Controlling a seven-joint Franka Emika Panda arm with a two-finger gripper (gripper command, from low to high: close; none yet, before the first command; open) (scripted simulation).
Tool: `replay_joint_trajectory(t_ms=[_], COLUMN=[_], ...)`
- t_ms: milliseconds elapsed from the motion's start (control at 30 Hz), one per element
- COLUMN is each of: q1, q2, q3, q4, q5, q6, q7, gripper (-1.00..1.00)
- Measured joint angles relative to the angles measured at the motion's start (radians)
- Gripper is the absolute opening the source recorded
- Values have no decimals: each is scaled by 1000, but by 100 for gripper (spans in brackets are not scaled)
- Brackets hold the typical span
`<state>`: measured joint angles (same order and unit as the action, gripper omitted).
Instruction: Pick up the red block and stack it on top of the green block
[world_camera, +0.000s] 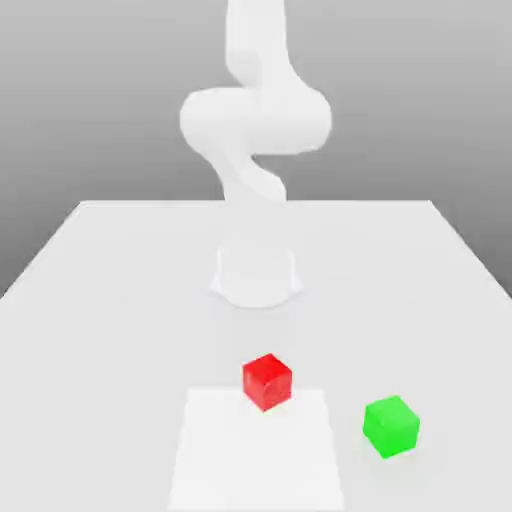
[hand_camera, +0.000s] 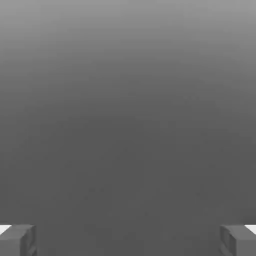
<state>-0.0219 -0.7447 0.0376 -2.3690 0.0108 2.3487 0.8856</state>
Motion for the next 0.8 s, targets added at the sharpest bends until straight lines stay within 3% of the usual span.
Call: replay_joint_trajectory(t_ms=[533,667,800], q1=[-159,-197,-238], q2=[479,653,745], q3=[235,256,257], q4=[-551,-596,-586], q5=[114,58,-66], q6=[404,537,612], q7=[691,836,932], gripper=[0,0,0])
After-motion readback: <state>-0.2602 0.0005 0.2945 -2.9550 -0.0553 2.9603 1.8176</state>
